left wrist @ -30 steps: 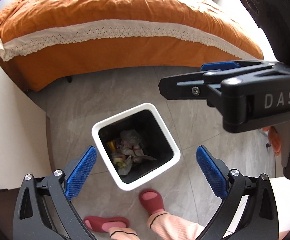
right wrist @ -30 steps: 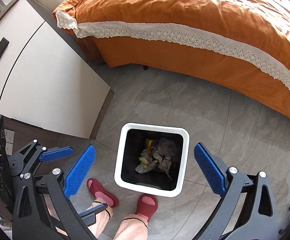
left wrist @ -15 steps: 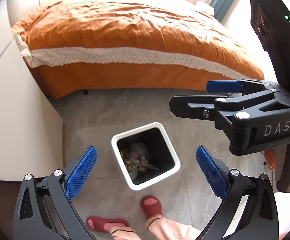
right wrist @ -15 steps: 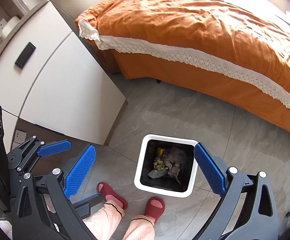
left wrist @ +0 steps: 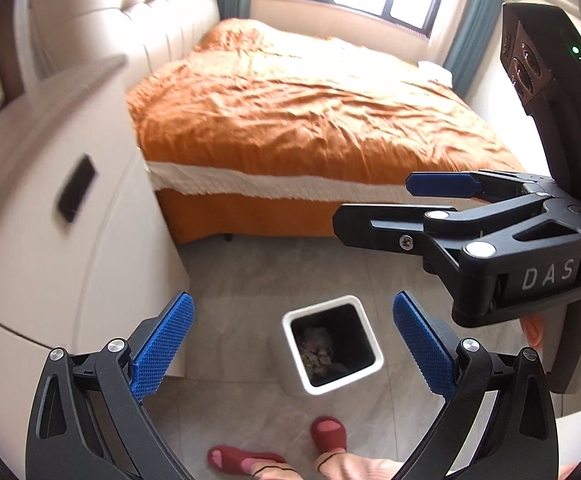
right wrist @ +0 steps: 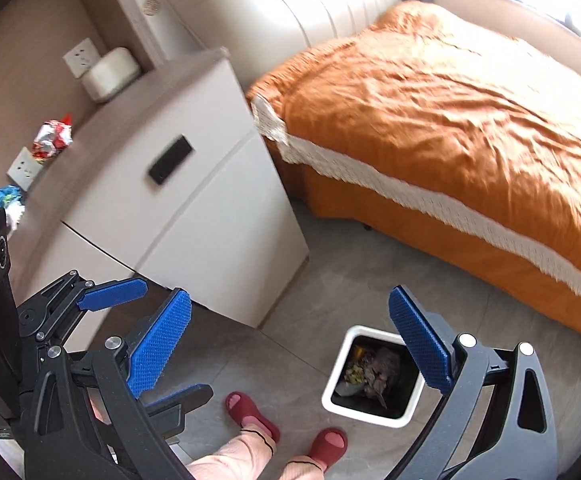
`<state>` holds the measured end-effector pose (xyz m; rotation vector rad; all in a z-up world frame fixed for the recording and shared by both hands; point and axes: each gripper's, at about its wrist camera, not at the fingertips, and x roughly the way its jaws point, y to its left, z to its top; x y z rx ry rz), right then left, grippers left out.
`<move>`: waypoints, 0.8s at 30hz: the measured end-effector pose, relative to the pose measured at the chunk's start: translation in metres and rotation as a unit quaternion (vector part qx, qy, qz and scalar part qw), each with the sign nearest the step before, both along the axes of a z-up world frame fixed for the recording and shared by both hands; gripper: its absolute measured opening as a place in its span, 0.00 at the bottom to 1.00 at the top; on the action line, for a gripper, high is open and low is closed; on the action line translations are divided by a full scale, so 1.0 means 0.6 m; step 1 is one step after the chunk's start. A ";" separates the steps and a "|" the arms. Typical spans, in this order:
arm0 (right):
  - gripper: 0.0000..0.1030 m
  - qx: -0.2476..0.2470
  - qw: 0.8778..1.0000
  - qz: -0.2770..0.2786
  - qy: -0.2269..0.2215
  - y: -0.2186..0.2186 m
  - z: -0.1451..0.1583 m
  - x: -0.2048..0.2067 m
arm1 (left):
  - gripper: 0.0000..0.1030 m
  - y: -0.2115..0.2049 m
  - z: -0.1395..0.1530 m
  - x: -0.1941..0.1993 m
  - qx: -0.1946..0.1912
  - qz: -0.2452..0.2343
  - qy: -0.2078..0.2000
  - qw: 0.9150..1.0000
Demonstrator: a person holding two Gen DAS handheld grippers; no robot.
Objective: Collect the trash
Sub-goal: 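Move both open tools back over the desk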
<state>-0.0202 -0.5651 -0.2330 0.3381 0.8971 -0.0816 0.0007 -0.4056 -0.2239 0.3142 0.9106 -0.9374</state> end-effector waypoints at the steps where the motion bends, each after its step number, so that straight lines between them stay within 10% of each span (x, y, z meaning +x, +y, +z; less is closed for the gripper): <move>1: 0.96 -0.003 1.000 0.006 -0.007 0.012 0.014 0.009 | 0.95 0.012 0.015 0.006 -0.004 0.007 -0.006 1.000; 24: 0.96 -0.072 0.967 0.214 -0.118 0.349 0.252 0.250 | 0.95 0.366 0.225 0.152 -0.044 0.209 -0.121 0.969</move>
